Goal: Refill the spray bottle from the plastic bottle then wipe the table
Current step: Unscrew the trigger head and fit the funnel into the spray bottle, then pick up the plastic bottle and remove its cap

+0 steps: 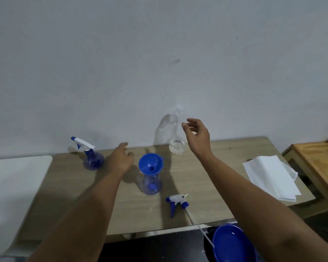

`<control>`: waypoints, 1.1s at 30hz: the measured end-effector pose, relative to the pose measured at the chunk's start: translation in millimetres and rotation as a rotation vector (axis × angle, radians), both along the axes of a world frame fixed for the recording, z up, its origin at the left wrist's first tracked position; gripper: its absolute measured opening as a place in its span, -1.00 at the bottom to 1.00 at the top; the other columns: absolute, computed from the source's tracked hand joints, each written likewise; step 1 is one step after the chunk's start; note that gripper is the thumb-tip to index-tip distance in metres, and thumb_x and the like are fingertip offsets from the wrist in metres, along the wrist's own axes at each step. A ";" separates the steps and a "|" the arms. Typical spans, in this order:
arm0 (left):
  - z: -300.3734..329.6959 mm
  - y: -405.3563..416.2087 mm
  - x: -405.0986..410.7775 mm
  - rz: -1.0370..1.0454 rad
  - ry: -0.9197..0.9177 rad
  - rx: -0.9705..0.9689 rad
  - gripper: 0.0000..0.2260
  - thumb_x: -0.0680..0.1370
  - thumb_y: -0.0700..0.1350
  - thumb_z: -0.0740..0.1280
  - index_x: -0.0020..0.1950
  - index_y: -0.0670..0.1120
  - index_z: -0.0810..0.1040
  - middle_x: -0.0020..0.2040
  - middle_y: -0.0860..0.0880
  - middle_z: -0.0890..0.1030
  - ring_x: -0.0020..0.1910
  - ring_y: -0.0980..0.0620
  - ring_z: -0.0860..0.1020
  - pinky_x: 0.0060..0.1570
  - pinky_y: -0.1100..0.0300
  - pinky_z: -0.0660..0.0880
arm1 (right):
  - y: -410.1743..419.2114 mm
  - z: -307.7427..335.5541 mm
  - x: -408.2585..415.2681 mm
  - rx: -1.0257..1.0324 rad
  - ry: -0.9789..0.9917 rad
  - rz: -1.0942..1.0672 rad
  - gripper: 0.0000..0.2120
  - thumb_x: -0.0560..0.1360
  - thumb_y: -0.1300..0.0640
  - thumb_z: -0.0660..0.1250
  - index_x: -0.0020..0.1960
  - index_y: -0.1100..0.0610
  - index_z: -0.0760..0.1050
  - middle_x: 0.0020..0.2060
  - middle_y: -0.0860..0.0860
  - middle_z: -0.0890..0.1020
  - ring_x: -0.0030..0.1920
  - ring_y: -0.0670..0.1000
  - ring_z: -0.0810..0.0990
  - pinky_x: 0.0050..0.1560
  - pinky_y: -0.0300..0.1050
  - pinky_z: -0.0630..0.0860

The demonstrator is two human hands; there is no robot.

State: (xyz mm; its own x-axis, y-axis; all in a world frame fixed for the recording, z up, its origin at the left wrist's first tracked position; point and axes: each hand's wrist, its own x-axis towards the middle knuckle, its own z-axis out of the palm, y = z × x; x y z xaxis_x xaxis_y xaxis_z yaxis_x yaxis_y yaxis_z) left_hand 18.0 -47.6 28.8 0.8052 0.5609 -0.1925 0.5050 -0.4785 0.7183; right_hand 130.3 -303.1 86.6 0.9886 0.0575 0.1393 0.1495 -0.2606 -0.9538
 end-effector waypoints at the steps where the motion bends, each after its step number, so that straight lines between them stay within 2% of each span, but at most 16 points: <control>1: 15.8 -6.4 15.5 -0.014 -0.059 -0.029 -0.54 0.57 -0.05 0.29 0.48 0.05 0.38 0.37 -0.03 0.54 0.25 -0.08 0.55 0.31 0.02 0.45 | 0.5 9.8 10.7 -0.036 -0.016 -0.014 -0.66 0.59 -0.07 0.45 0.32 0.02 0.57 0.17 -0.08 0.67 0.15 -0.09 0.63 0.25 -0.05 0.59; 3: 43.0 -23.7 49.3 -0.104 -0.122 -0.084 -0.51 0.58 -0.05 0.34 0.50 0.03 0.36 0.40 -0.06 0.51 0.31 -0.06 0.51 0.31 0.07 0.43 | 5.7 26.7 31.5 -0.133 -0.026 0.001 -0.57 0.59 -0.09 0.45 0.40 0.01 0.51 0.27 -0.03 0.62 0.19 -0.07 0.58 0.28 -0.06 0.55; 6: 61.3 -54.0 97.2 -0.291 -0.082 -0.090 -0.31 0.52 0.02 0.44 0.59 0.03 0.22 0.50 -0.05 0.40 0.44 -0.06 0.41 0.37 0.07 0.38 | 17.8 42.9 55.8 -0.253 -0.019 0.076 -0.41 0.57 -0.13 0.45 0.53 0.02 0.40 0.41 0.04 0.54 0.33 0.01 0.53 0.33 -0.05 0.49; 9: 67.9 -83.1 132.4 -0.423 -0.084 -0.091 -0.18 0.48 0.01 0.51 0.63 0.02 0.12 0.55 -0.01 0.33 0.52 -0.04 0.32 0.42 0.08 0.32 | 28.5 41.8 72.0 -0.344 -0.017 0.179 -0.42 0.59 -0.09 0.45 0.53 0.06 0.41 0.46 0.06 0.53 0.42 0.09 0.51 0.35 -0.04 0.46; 11: 64.7 -98.6 146.6 -0.427 -0.121 -0.111 -0.24 0.46 -0.03 0.53 0.57 0.03 0.22 0.47 0.02 0.42 0.45 -0.02 0.39 0.29 0.17 0.35 | 29.5 34.9 76.2 -0.368 -0.034 0.188 -0.55 0.61 -0.03 0.43 0.44 0.07 0.51 0.36 0.04 0.61 0.35 0.10 0.57 0.29 -0.08 0.49; 13: 59.9 -109.2 151.2 -0.394 -0.143 -0.138 -0.28 0.44 -0.05 0.56 0.52 0.04 0.29 0.43 0.03 0.45 0.40 -0.01 0.42 0.20 0.20 0.34 | 23.0 29.8 75.0 -0.321 -0.046 0.147 -0.64 0.60 0.01 0.44 0.36 0.08 0.57 0.26 0.01 0.67 0.27 0.06 0.61 0.31 -0.01 0.54; 15: 54.7 -116.2 150.1 -0.374 -0.156 -0.156 -0.25 0.42 -0.02 0.58 0.52 0.05 0.29 0.44 0.03 0.44 0.40 -0.02 0.43 0.20 0.18 0.38 | 13.0 26.9 70.3 -0.264 -0.029 0.118 -0.64 0.57 -0.01 0.46 0.33 0.07 0.60 0.19 -0.02 0.70 0.23 0.02 0.63 0.31 0.08 0.56; 18: 57.7 -130.1 138.9 -0.380 -0.178 -0.168 -0.26 0.40 0.00 0.59 0.49 0.06 0.31 0.37 0.05 0.46 0.37 -0.01 0.45 0.15 0.18 0.40 | -6.5 27.1 56.1 -0.294 -0.045 0.091 -0.62 0.56 -0.11 0.45 0.32 0.02 0.61 0.16 -0.04 0.71 0.17 0.02 0.66 0.25 0.09 0.59; 22: 62.7 -148.8 116.6 -0.401 -0.197 -0.175 -0.26 0.35 0.09 0.61 0.44 0.10 0.35 0.43 0.03 0.45 0.37 -0.01 0.47 0.31 0.05 0.46 | -30.3 28.2 33.0 -0.331 -0.099 0.068 -0.61 0.58 -0.15 0.42 0.34 -0.01 0.61 0.14 -0.05 0.71 0.11 0.03 0.67 0.20 0.06 0.60; 26: 58.8 -168.0 86.0 -0.412 -0.176 -0.162 -0.30 0.30 0.18 0.61 0.36 0.15 0.40 0.33 0.11 0.49 0.28 0.04 0.52 0.27 0.02 0.51 | -53.9 23.3 7.3 -0.333 -0.106 0.074 -0.60 0.56 -0.18 0.44 0.31 -0.01 0.64 0.12 -0.06 0.73 0.14 0.01 0.69 0.23 0.07 0.61; 29: 52.2 -182.2 62.4 -0.408 -0.192 -0.152 -0.33 0.30 0.19 0.60 0.34 0.16 0.42 0.27 0.13 0.51 0.25 0.06 0.53 0.24 0.02 0.52 | -68.5 17.7 -11.9 -0.330 -0.114 0.099 -0.63 0.55 -0.12 0.46 0.29 0.01 0.66 0.12 -0.07 0.75 0.16 -0.04 0.69 0.25 0.04 0.61; 33: 44.1 -196.7 39.3 -0.385 -0.208 -0.169 -0.35 0.31 0.19 0.59 0.32 0.16 0.43 0.27 0.15 0.51 0.25 0.08 0.52 0.24 0.02 0.52 | -80.1 17.9 -29.3 -0.274 -0.091 0.120 -0.63 0.47 -0.09 0.56 0.21 0.02 0.65 0.04 -0.12 0.73 0.10 -0.11 0.68 0.17 -0.14 0.61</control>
State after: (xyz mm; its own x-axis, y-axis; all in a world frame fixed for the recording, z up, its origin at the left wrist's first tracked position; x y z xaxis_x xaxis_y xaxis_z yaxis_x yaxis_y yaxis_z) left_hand 57.2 -244.2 73.0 0.9797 0.1886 -0.0678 0.1507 -0.4700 0.8697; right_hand 101.0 -383.3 104.6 0.9567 0.2202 0.1901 0.2762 -0.4817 -0.8317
